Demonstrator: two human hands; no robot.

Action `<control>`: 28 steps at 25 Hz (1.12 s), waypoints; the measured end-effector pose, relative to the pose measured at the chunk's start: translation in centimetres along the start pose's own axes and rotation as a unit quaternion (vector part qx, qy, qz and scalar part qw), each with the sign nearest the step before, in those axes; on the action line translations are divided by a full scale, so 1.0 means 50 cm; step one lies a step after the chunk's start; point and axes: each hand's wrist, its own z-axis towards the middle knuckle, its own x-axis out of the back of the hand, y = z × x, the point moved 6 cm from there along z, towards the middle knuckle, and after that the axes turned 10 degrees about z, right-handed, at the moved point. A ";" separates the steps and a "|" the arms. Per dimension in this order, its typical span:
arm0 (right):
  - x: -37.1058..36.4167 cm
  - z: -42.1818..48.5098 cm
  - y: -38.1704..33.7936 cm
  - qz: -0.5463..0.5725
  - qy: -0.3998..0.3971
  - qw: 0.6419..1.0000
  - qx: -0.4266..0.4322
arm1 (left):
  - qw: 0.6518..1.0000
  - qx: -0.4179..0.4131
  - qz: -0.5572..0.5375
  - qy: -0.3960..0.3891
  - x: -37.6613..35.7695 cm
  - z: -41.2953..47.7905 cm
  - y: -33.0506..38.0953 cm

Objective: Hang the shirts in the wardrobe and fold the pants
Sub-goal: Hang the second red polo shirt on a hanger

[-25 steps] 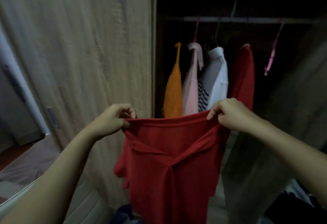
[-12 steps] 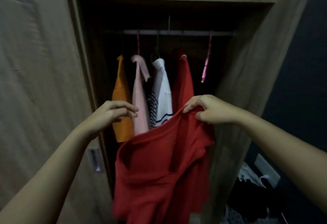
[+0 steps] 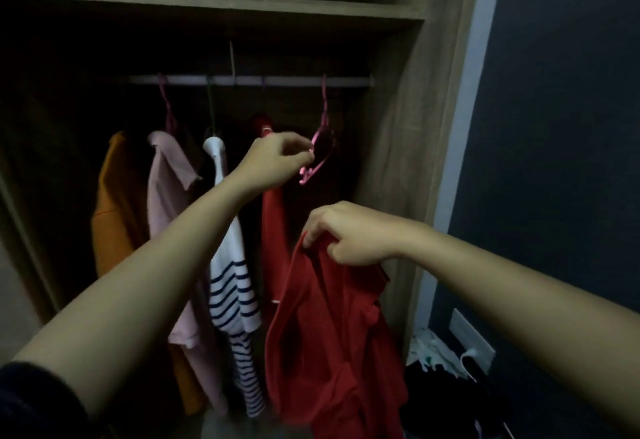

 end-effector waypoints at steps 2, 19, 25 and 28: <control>0.013 -0.010 0.025 -0.010 0.002 1.000 0.007 | 0.998 0.027 0.033 0.046 -0.022 0.086 0.011; 0.014 0.022 0.087 -0.013 0.004 1.000 0.023 | 0.988 0.138 0.059 0.037 -0.128 0.261 -0.029; -0.021 0.022 0.029 -0.008 0.045 0.999 0.006 | 0.984 0.122 0.086 0.101 0.002 0.071 -0.060; -0.033 0.027 -0.006 0.002 0.064 0.998 0.005 | 0.975 0.097 0.087 0.179 0.089 -0.091 -0.108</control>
